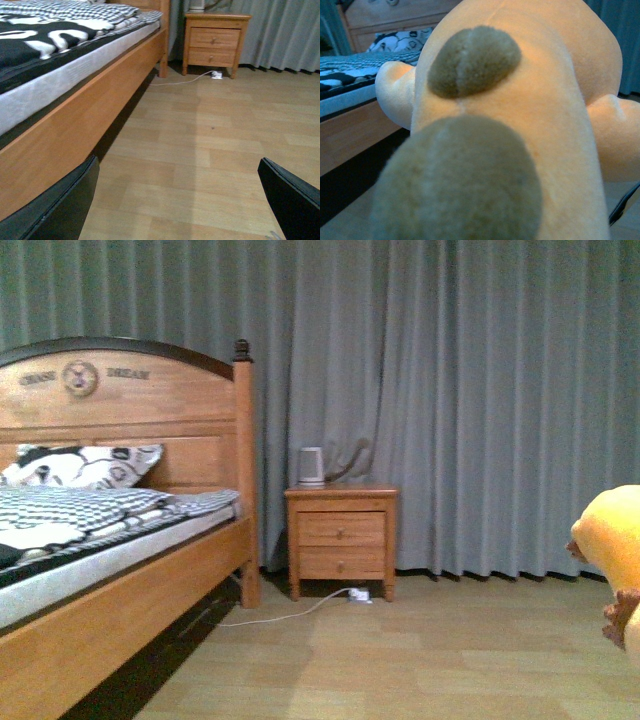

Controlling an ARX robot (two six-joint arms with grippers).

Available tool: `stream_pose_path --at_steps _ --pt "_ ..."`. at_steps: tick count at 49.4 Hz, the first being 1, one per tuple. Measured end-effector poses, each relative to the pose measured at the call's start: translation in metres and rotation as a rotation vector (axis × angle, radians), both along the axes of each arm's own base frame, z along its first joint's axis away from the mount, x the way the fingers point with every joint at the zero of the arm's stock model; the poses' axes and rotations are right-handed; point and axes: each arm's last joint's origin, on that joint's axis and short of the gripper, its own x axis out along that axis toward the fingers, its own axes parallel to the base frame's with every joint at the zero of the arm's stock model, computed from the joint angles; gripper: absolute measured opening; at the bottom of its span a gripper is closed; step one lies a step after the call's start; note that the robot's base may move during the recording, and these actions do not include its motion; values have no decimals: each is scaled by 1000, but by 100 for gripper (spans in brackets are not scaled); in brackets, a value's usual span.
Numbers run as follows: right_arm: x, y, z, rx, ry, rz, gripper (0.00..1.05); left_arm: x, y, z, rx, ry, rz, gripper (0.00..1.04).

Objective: Put away toys

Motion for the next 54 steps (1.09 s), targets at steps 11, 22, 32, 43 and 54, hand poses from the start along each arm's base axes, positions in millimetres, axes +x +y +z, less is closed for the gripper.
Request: stream_pose_path --at_steps 11,22,32,43,54 --pt "0 0 0 1 0 -9 10 0 0 0 0 0 -7 99" --pt "0 0 0 0 0 0 10 0 0 0 0 0 0 99" --pt "0 -1 0 1 0 -11 10 0 0 0 1 0 -2 99" --pt "0 0 0 -1 0 6 10 0 0 0 1 0 3 99" --pt "0 0 0 0 1 -1 10 0 0 0 1 0 2 99"
